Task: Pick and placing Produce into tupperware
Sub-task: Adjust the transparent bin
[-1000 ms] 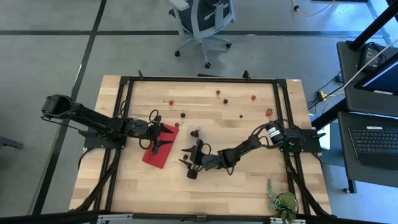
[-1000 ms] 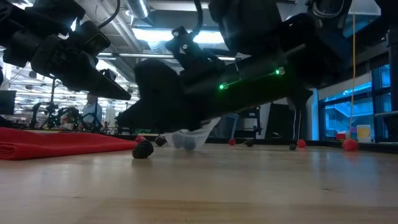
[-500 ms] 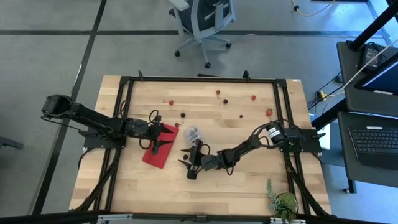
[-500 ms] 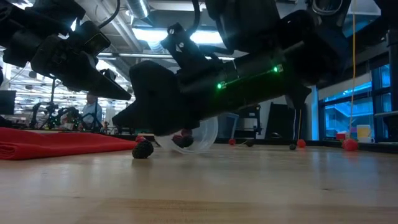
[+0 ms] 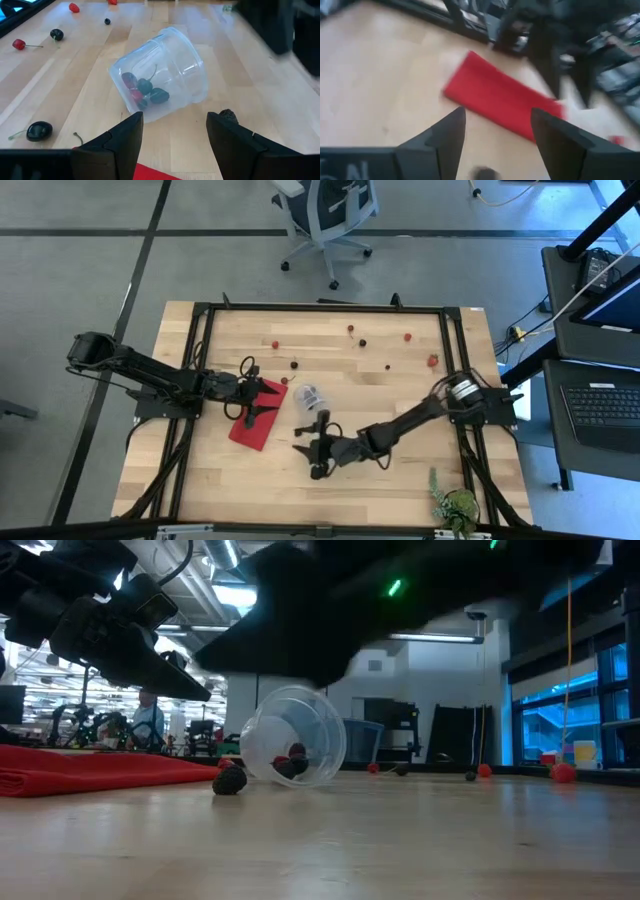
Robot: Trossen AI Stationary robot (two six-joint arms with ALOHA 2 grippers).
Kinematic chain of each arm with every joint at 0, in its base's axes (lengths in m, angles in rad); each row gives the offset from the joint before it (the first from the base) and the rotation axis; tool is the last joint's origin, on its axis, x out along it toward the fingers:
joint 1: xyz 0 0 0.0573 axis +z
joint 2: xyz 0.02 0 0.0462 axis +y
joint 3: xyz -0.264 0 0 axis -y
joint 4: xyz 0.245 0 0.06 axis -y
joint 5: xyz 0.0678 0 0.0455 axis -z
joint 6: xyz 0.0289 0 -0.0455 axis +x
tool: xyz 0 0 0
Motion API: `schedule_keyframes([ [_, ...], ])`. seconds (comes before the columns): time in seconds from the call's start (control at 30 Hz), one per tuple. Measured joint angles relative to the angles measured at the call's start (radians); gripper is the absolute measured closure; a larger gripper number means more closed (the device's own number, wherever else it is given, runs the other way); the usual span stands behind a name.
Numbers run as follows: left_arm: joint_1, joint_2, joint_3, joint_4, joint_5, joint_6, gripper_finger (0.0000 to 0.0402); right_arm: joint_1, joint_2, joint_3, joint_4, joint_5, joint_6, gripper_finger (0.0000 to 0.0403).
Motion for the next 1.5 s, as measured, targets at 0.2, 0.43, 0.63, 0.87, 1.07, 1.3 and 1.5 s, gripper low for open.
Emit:
schedule_keyframes([
  [0.2,0.0,0.0,0.0,0.0,0.0,-0.001,0.019,-0.018,-0.159,0.002,-0.351,0.089,-0.055,0.0178],
  [0.43,0.0,0.0,0.0,-0.001,0.0,-0.002,0.019,-0.109,-0.175,0.001,-0.586,0.03,-0.13,0.0178],
  [0.63,0.0,0.0,0.0,-0.008,0.0,-0.003,0.019,-0.167,-0.17,0.001,-0.597,0.031,-0.13,0.0178],
  [0.87,0.0,0.0,0.0,-0.008,0.0,-0.001,0.019,-0.206,-0.17,0.001,-0.609,0.029,-0.125,0.0216],
  [1.07,0.0,0.0,0.0,-0.008,0.0,-0.001,0.019,-0.213,-0.17,0.001,-0.614,0.023,-0.124,0.0312],
  [1.3,0.0,0.0,0.0,-0.008,0.0,-0.001,0.019,-0.213,-0.174,0.055,-0.762,0.019,-0.123,0.0387],
  [1.5,0.0,0.0,0.0,-0.008,0.0,0.0,0.019,-0.266,-0.174,0.369,-1.268,-0.073,-0.053,0.0389],
])
